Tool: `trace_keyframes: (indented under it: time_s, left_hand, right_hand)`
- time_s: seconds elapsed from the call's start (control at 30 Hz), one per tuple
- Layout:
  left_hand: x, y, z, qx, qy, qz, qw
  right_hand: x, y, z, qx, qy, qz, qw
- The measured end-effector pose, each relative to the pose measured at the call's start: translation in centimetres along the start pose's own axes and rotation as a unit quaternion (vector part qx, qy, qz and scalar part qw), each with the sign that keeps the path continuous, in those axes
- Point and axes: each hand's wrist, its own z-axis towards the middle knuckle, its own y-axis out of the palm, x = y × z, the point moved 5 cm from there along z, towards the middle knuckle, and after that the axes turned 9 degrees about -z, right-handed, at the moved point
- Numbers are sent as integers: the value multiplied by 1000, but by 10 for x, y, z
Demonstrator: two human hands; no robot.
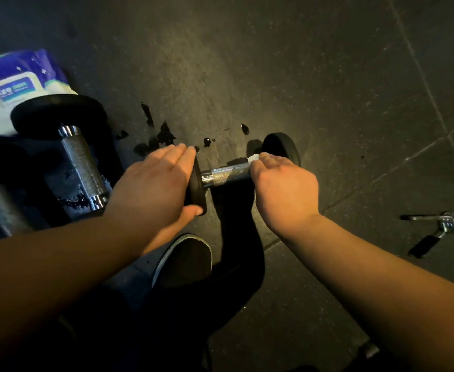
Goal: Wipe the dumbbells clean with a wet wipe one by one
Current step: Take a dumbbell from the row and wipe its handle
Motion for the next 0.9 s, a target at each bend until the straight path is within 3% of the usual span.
trace_keyframes:
  time_s: [0.37,0.63,0.9]
  left_hand:
    - [32,20,-35,55,28,5,998]
    - [30,22,-40,45,65,20,997]
    - [21,29,-32,-16,7,-4,1000]
  right_hand:
    - [2,30,-38,18,-17,46,999]
    - [2,31,-50,37,-23,46,998]
    - [5,16,-42,44,-80,-59,994]
